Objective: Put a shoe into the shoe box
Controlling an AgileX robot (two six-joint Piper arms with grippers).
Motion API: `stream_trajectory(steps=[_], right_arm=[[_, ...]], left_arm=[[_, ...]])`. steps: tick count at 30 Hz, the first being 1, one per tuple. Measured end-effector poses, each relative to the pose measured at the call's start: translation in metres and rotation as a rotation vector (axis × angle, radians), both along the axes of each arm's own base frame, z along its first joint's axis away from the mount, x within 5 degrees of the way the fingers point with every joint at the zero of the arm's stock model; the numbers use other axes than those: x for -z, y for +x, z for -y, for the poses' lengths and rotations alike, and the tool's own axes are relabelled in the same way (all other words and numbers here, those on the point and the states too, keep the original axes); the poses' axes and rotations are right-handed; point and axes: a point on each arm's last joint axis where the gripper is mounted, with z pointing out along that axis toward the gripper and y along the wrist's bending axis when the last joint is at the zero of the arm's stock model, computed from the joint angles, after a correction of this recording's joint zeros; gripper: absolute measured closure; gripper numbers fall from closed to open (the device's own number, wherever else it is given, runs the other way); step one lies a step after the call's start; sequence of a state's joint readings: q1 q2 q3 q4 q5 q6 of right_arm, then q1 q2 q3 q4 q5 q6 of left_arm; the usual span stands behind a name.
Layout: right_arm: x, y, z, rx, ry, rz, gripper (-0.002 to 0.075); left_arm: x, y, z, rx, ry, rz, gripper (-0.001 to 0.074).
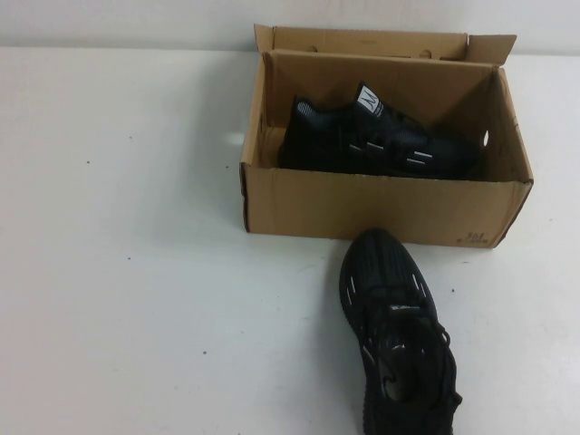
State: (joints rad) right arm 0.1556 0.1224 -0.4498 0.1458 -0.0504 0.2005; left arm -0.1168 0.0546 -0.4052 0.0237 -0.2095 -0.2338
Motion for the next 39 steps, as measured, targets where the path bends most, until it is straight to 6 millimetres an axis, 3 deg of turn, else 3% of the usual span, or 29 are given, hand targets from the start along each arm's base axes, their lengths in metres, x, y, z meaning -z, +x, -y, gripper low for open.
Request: stream_trajectory(steps=[3,8,14,18,20,28,34,39], right_arm=[[0.004,0.027,-0.008,-0.051,-0.012,-0.249,0.0743],[0.026,0.067,-0.016,-0.065,-0.089,-0.546,0.0743],[0.049,0.092,-0.027,-0.142,-0.044,-0.788,0.0743],[0.066,0.107,-0.037,-0.234,-0.169,-0.931,0.0743],[0.07,0.116,-0.046,-0.332,-0.332,-0.978,0.0743],[0.052,0.158,-0.078,-0.715,-0.761,-0.896,0.0709],[0.044,0.171,-0.114,-0.866,-1.022,-0.737,0.0528],[0.058,0.176,-0.144,-0.904,-1.286,-0.668,0.0388]], left_arm=[[-0.002,0.021,0.002,-0.004,0.023,-0.206,0.0738],[0.019,0.056,0.006,-0.008,0.059,-0.527,0.0738],[0.04,0.072,0.008,-0.006,0.077,-0.768,0.0738],[0.052,0.075,0.008,-0.009,0.093,-0.909,0.0738],[0.057,0.075,0.008,-0.007,0.097,-0.966,0.0738],[0.07,0.071,0.011,0.034,0.125,-1.111,0.0738],[0.077,0.066,0.017,0.102,0.154,-1.195,0.0738],[0.079,0.065,0.018,0.124,0.167,-1.221,0.0738]])
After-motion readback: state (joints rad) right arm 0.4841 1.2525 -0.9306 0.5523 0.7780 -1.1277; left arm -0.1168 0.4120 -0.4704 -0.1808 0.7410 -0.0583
